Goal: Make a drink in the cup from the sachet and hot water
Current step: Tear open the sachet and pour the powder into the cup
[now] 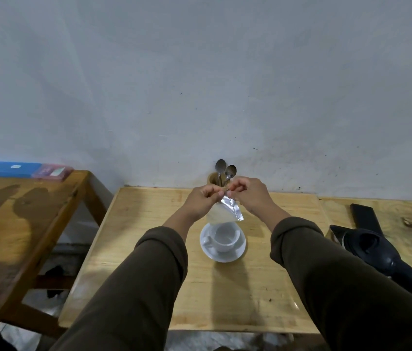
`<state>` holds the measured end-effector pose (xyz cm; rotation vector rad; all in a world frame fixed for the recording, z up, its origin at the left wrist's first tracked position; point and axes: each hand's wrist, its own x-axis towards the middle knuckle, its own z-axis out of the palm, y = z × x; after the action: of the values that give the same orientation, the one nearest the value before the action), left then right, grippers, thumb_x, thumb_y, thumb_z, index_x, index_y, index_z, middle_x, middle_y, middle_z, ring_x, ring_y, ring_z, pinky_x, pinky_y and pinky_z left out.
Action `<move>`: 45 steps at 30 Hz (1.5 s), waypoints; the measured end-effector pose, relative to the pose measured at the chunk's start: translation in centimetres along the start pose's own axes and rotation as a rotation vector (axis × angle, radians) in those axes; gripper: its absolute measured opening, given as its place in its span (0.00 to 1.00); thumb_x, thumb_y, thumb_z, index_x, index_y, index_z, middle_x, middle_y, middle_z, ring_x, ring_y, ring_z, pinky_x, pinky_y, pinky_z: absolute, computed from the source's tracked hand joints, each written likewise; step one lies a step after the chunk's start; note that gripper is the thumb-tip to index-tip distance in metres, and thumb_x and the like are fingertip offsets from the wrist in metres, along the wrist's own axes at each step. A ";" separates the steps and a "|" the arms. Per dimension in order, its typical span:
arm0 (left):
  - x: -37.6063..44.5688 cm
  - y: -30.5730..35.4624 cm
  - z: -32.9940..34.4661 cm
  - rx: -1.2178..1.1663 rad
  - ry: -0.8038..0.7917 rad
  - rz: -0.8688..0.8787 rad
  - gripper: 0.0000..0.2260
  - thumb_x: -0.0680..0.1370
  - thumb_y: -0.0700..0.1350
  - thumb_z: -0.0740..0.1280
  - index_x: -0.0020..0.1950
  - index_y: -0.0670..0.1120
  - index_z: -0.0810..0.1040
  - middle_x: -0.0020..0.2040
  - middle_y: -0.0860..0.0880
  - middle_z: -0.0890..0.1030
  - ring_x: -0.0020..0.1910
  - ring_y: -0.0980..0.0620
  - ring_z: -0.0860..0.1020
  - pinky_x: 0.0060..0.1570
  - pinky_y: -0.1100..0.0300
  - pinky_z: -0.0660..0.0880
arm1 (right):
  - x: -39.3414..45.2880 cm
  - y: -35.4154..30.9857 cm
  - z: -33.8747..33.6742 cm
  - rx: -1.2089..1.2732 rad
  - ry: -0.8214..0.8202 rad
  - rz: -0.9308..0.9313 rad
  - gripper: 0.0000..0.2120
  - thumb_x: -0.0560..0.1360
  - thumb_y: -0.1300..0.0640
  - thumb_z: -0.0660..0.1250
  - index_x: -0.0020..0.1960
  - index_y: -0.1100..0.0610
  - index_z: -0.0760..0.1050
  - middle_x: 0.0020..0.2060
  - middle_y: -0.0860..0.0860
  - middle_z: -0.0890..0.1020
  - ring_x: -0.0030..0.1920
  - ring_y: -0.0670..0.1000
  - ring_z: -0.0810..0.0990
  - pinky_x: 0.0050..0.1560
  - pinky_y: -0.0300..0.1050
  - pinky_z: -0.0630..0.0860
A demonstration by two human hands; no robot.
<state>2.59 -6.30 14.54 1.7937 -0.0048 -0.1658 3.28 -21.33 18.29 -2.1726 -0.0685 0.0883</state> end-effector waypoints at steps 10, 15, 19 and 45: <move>0.1 0.3 0.7 -0.006 0.076 -0.034 0.13 0.77 0.48 0.67 0.50 0.38 0.83 0.40 0.47 0.77 0.41 0.52 0.72 0.42 0.61 0.69 | -0.3 -0.3 -0.2 0.072 0.033 0.031 0.03 0.70 0.64 0.71 0.45 0.60 0.81 0.40 0.53 0.82 0.43 0.51 0.78 0.52 0.46 0.77; 0.0 0.4 1.1 -0.043 0.106 -0.016 0.12 0.78 0.46 0.65 0.51 0.39 0.83 0.40 0.49 0.79 0.41 0.55 0.74 0.42 0.66 0.70 | -0.2 -0.7 0.1 -0.038 0.068 -0.041 0.02 0.71 0.65 0.69 0.43 0.61 0.80 0.36 0.50 0.79 0.38 0.49 0.76 0.45 0.41 0.75; 0.0 0.9 1.4 -0.126 0.121 -0.038 0.10 0.79 0.44 0.64 0.51 0.41 0.82 0.38 0.53 0.79 0.40 0.59 0.74 0.44 0.67 0.70 | -0.2 -1.0 0.7 -0.167 0.129 -0.148 0.03 0.72 0.67 0.66 0.42 0.63 0.78 0.38 0.51 0.76 0.38 0.49 0.72 0.35 0.28 0.65; 0.9 -0.7 1.8 -0.115 0.358 -0.382 0.10 0.78 0.48 0.63 0.40 0.46 0.79 0.35 0.50 0.77 0.36 0.52 0.75 0.46 0.58 0.72 | -2.5 2.3 0.2 -0.293 -0.115 -0.230 0.03 0.71 0.63 0.71 0.44 0.61 0.81 0.48 0.49 0.70 0.53 0.45 0.67 0.55 0.34 0.60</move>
<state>3.19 -7.98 13.37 1.6726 0.5934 -0.1115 0.81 -22.69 16.41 -2.4331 -0.4192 0.0747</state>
